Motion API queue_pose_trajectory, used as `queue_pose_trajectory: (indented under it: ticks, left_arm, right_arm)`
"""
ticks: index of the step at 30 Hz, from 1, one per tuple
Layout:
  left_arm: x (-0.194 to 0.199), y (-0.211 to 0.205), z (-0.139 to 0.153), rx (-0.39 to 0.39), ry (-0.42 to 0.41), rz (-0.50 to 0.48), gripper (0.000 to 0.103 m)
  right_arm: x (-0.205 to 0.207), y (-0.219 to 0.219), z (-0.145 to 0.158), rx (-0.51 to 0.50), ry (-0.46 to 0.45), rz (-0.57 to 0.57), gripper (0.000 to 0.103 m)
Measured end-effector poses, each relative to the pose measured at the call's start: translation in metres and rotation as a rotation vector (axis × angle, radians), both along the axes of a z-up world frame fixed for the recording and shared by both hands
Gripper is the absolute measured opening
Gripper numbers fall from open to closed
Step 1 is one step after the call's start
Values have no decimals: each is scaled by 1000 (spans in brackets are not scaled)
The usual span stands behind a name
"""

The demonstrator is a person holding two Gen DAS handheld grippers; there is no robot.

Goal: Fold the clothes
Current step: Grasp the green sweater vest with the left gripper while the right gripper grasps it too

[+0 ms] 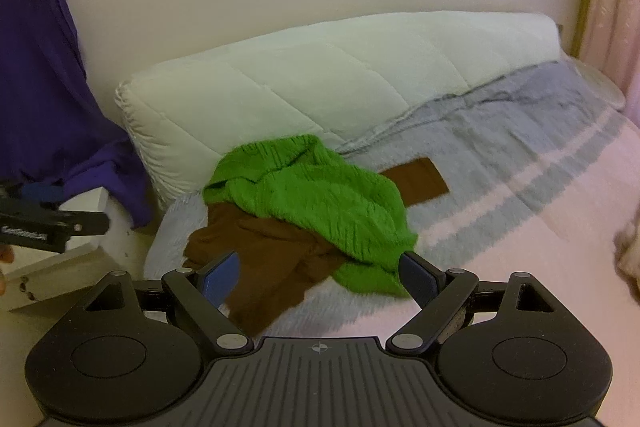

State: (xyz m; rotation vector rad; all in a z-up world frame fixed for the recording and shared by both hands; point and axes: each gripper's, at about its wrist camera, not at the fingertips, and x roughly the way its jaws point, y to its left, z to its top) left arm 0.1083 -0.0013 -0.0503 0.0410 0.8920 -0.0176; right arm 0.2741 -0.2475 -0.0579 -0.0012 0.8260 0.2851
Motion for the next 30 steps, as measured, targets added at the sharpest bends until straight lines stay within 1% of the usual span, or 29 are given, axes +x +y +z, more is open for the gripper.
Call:
queue_pose_trajectory:
  ticks: [5,9,11,15,16,17,21,22,23,24,25,26,27,28,29,30]
  left_arm:
    - [71,19,-45,32,32,-114,102]
    - [127,36,-92,60,50,-200,102]
    - [150,44,-116,59,57,-238,102]
    - [191,54,-162,78,85,-300,95]
    - [200,54,-172,83,83,-313,94]
    - [208,55,-183,84,85,-326,94]
    - [233,58,-215,67,104,-369,85]
    - [238,58,-221,66,110,-385,85]
    - [242,60,-228,57,116,-398,82]
    - [246,61,-233,40,123,-415,77]
    - [249,61,-236,25,132,-432,74]
    - [251,62,-239,10,135,-446,69]
    - [251,61,-240,0,133,-453,62]
    - [252,61,-240,-14,139,-468,57]
    - [252,60,-240,-28,145,-479,46]
    - [251,58,-237,-30,144,-481,40]
  right_arm:
    - [66,23,-39,-53,26,62,84]
    - [120,47,-81,-103,51,116,84]
    - [147,58,-104,-135,76,143,84]
    - [189,74,-150,-162,115,213,83]
    - [198,79,-160,-166,122,234,83]
    - [206,83,-170,-166,128,258,81]
    - [232,96,-207,-200,142,347,73]
    - [238,99,-217,-211,147,361,69]
    - [244,101,-225,-216,154,370,65]
    - [248,101,-233,-214,168,378,64]
    - [253,100,-238,-211,174,380,60]
    - [256,100,-242,-210,174,375,52]
    - [258,98,-243,-202,178,364,47]
    - [260,96,-243,-193,180,348,27]
    - [261,93,-241,-172,186,339,11]
    - [263,91,-238,-162,193,325,10]
